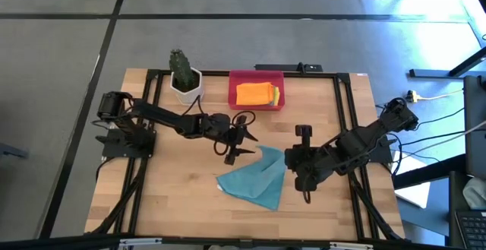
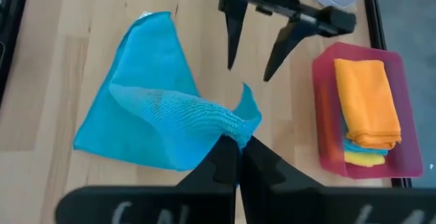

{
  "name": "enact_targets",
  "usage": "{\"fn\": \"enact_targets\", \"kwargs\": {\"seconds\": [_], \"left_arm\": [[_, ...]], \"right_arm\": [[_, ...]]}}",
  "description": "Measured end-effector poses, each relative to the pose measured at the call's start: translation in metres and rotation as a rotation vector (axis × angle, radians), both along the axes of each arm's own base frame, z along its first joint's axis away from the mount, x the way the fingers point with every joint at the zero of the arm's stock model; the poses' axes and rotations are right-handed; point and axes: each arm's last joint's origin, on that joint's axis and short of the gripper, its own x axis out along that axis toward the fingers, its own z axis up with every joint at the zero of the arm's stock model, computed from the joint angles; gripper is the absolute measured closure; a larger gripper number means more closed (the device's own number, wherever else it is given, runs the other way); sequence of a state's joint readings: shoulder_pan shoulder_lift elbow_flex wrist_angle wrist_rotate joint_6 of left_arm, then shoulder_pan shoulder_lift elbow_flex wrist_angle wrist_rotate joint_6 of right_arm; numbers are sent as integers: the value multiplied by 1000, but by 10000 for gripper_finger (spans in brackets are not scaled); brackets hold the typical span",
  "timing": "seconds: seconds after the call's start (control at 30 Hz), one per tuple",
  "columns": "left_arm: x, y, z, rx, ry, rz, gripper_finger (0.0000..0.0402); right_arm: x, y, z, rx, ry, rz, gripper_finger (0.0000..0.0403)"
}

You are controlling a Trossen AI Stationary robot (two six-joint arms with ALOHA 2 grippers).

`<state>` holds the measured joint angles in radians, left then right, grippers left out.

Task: Fold microfiber towels
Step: Fold the blue microfiber cloth

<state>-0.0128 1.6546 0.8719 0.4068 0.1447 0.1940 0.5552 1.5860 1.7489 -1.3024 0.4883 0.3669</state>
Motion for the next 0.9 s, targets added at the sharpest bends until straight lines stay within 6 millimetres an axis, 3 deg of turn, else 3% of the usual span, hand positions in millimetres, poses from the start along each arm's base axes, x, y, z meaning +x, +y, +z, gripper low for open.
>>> {"fn": "enact_targets", "kwargs": {"seconds": [0.4,0.73,0.9], "left_arm": [[16,6,-29,-7,-29,21,164],[19,10,-39,-28,0,43,167],[19,10,-42,-29,2,42,189]], "right_arm": [[0,0,0,16,-9,-17,397],[0,0,0,21,-10,-22,397],[1,0,0,29,-14,-30,397]]}}
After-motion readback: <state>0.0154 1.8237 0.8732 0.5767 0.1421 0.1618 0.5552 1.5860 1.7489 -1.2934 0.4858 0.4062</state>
